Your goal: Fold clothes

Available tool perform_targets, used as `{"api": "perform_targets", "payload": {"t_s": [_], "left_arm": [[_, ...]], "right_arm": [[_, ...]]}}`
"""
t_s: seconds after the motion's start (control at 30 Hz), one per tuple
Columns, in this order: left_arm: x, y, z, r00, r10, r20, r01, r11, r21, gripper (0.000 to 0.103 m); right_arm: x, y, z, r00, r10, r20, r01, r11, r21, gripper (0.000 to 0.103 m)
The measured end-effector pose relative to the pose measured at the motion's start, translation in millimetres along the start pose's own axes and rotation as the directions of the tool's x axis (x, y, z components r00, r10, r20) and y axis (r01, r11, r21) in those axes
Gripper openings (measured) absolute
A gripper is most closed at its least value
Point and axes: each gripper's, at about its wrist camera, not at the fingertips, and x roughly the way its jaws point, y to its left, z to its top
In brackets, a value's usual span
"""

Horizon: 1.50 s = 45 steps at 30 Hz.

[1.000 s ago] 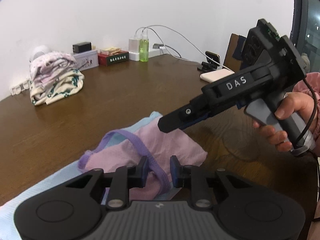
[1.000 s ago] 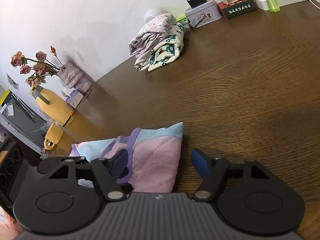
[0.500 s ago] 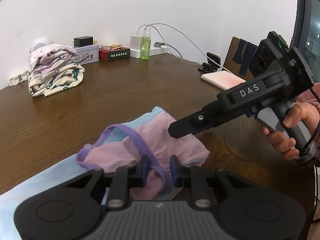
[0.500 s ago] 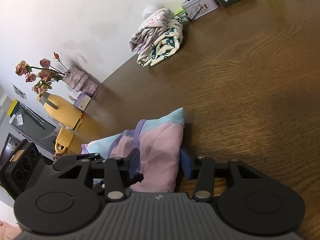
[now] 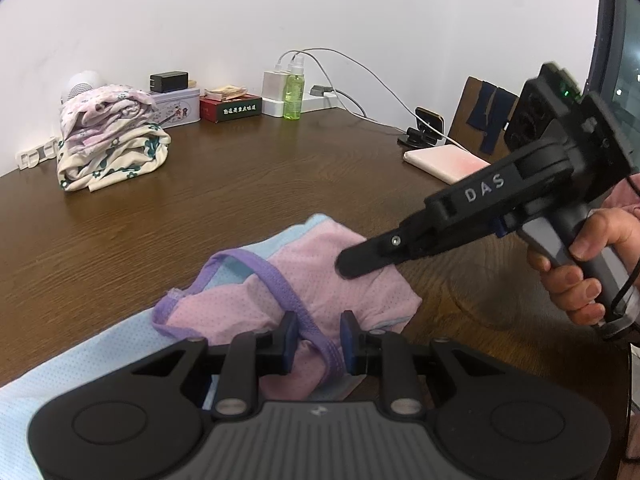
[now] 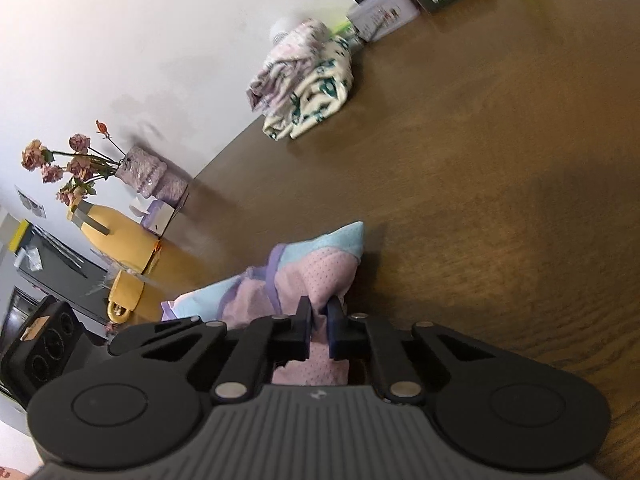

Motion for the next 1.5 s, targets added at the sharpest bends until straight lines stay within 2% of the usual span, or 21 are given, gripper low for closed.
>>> {"api": "perform_targets", "payload": {"t_s": [0.13, 0.3, 0.37, 0.5, 0.57, 0.67, 0.77, 0.83, 0.93, 0.97, 1.1, 1.23, 1.3, 1.5], "left_arm": [[-23.2, -1.7, 5.5, 0.998, 0.003, 0.057, -0.004, 1.000, 0.008, 0.027], [-47.3, 10.1, -2.7, 0.993, 0.092, 0.077, -0.094, 0.995, 0.027, 0.026], [-39.0, 12.2, -0.9, 0.995, 0.083, 0.064, -0.085, 0.996, 0.039, 0.025], [-22.4, 16.5, 2.7, 0.997, 0.065, 0.037, -0.068, 0.996, 0.061, 0.025], [-14.1, 18.6, 4.6, 0.998, 0.057, 0.024, -0.058, 0.996, 0.071, 0.025], [-1.3, 21.6, 6.6, 0.999, 0.041, 0.006, -0.042, 0.996, 0.083, 0.018], [8.3, 23.3, 3.5, 1.000, 0.006, 0.015, -0.007, 0.997, 0.077, 0.016], [5.2, 25.7, 0.4, 1.000, -0.010, 0.029, 0.008, 0.997, 0.071, 0.018], [-15.2, 33.5, -5.4, 0.999, -0.028, 0.043, 0.027, 0.999, 0.041, 0.028], [-23.0, 36.5, -6.2, 0.999, -0.015, 0.042, 0.013, 0.999, 0.035, 0.031], [-48.8, 49.5, -15.7, 0.997, 0.069, 0.034, -0.070, 0.997, 0.030, 0.030], [-55.4, 62.8, -25.9, 0.993, 0.121, -0.002, -0.121, 0.993, 0.007, 0.029], [-49.9, 67.2, -30.0, 0.992, 0.123, -0.027, -0.123, 0.992, -0.002, 0.029], [-48.1, 68.4, -31.1, 0.993, 0.113, -0.020, -0.113, 0.994, 0.001, 0.029]], "right_arm": [[-10.2, 15.1, 12.6, 0.997, -0.079, 0.010, 0.080, 0.995, -0.063, 0.007], [-29.6, 38.4, 40.5, 0.972, -0.234, 0.024, 0.234, 0.956, -0.174, 0.007], [-31.0, 50.9, 48.8, 0.960, -0.278, 0.012, 0.274, 0.937, -0.216, 0.007], [-17.1, 84.9, 53.3, 0.945, -0.327, -0.023, 0.303, 0.898, -0.320, 0.007], [-7.5, 99.3, 51.6, 0.944, -0.329, -0.038, 0.295, 0.888, -0.354, 0.007], [5.1, 118.3, 47.7, 0.949, -0.310, -0.060, 0.266, 0.887, -0.376, 0.007], [19.1, 132.0, 41.5, 0.954, -0.284, -0.092, 0.228, 0.893, -0.388, 0.007], [29.1, 138.7, 36.7, 0.956, -0.271, -0.115, 0.208, 0.896, -0.392, 0.007], [42.0, 139.4, 31.2, 0.953, -0.270, -0.136, 0.202, 0.903, -0.379, 0.007], [45.1, 139.5, 29.7, 0.953, -0.271, -0.139, 0.202, 0.904, -0.377, 0.007], [55.3, 139.0, 26.4, 0.954, -0.254, -0.159, 0.183, 0.914, -0.362, 0.007], [63.6, 143.4, 22.0, 0.958, -0.228, -0.171, 0.156, 0.921, -0.357, 0.007], [68.1, 145.1, 20.0, 0.960, -0.219, -0.177, 0.145, 0.923, -0.355, 0.007], [83.5, 143.8, 14.2, 0.957, -0.211, -0.200, 0.133, 0.930, -0.343, 0.007]]}}
